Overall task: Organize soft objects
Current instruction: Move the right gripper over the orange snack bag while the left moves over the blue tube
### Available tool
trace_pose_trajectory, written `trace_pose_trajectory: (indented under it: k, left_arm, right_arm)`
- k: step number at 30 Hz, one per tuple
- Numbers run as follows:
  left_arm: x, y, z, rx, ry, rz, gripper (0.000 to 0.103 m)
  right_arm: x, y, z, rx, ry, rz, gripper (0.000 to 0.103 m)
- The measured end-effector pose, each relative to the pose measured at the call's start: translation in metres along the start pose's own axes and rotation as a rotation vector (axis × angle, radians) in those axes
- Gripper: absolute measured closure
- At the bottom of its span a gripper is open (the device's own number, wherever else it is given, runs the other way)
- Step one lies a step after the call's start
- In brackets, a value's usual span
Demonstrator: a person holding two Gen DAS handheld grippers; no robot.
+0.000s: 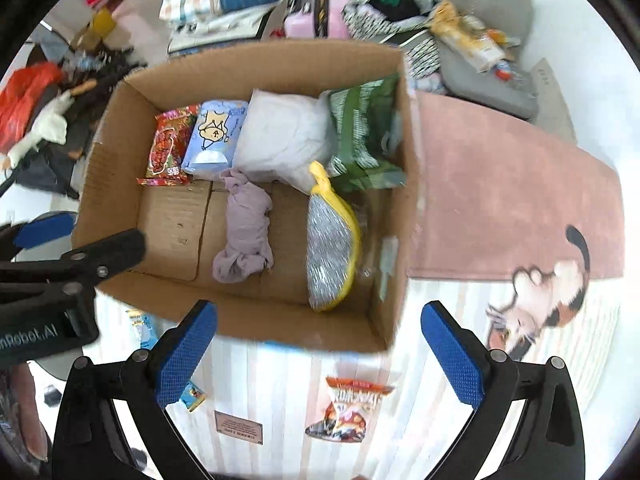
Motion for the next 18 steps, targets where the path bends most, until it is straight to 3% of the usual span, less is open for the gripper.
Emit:
trace_pose_trajectory:
  k: [3,7,9,12,18]
  left_arm:
    - [0.035,0.014,-0.004,0.021,-0.039,-0.001,0.004]
    - [0.097,0.044,-0.032,0.058,-0.121,-0.079,0.004]
    - [0.122,0.064,-0.046,0.08,-0.167,-0.133,0.015]
    - [0.143,0.102,-0.062,0.128,-0.241,-0.231,0.039]
    - [0.151,0.155,-0.077,0.193,-0.345,-0.32,0.04]
  right_arm:
    - [0.037,-0.001,0.005,0.013,0.02,0.012,0.0]
    - [0.09,0.032,0.009,0.002,0.057,-0.07,0.0]
    - [0.111,0.053,0.016,-0.011,0.091,-0.112,0.0]
    - [0.132,0.084,0.027,-0.009,0.138,-0.162,0.0]
    - [0.144,0.123,0.038,-0.001,0.186,-0.205,0.0]
Point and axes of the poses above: each gripper's, at about its wrist camera, not at the fingertips, and y roughly the way its jaws point, z to its right, x to its underside, the point moved 3 cm from there along y, roughly the way its jaws point, and after that the axes turned 4 degrees about -z, right-handed, at the moved point
